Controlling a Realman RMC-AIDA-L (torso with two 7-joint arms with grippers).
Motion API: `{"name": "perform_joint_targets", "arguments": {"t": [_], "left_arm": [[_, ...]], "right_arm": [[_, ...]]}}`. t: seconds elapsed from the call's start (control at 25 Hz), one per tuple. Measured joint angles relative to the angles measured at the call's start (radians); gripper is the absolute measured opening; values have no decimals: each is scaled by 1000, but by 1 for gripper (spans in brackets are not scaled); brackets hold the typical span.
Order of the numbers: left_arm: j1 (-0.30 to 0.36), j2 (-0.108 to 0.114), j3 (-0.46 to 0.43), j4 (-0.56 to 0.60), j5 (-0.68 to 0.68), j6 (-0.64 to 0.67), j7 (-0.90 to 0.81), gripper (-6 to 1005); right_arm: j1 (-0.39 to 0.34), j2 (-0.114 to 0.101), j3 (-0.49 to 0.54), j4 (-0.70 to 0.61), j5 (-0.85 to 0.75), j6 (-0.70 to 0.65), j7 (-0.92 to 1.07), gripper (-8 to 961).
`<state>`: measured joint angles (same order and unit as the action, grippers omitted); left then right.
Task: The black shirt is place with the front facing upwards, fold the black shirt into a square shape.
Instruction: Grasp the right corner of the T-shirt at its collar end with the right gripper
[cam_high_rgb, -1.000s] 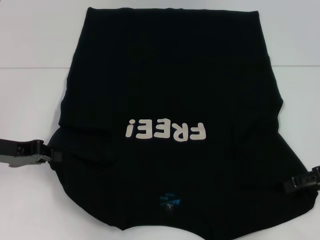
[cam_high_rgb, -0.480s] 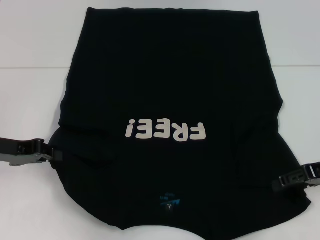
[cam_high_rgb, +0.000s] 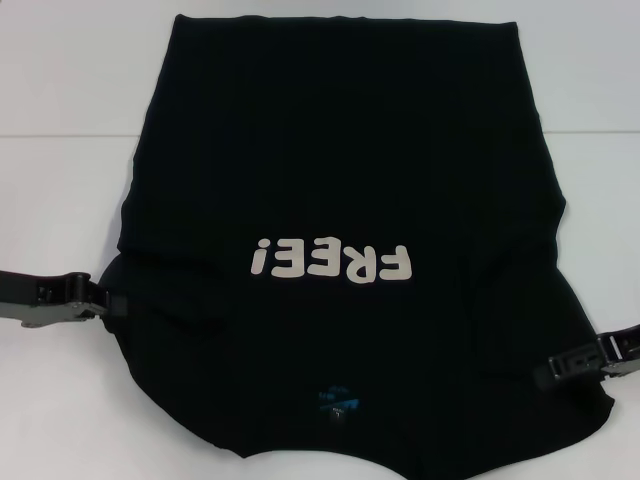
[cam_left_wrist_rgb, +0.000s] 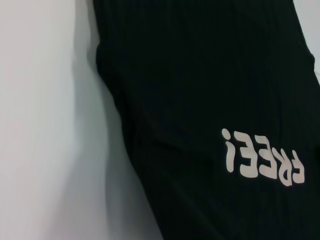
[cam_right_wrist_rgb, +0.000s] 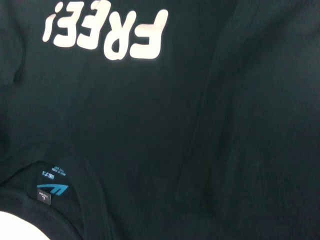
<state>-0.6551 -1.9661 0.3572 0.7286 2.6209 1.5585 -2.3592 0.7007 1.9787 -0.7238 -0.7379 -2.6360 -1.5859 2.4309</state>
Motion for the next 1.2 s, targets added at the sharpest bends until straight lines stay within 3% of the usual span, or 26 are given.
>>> {"name": "perform_joint_targets", "arguments": {"t": [0.2,0.6,0.96,1.2], "left_arm": [[0,2,0,0,-4,0,0,63],[0,3,0,-1,-4,-1,-1,66],[0,3,0,-3,-4,-2,0,68],[3,3,0,-2,-4,-1,0,70]], "right_arm": [[-13,-14,28,-10,45,-17,-20,942],[-92,-88,86,-15,82,-40,-28,941],[-117,-92,78,-11,74,-23,-29,941],[-109,-81,75,-7,41,-5,-29,941]]}}
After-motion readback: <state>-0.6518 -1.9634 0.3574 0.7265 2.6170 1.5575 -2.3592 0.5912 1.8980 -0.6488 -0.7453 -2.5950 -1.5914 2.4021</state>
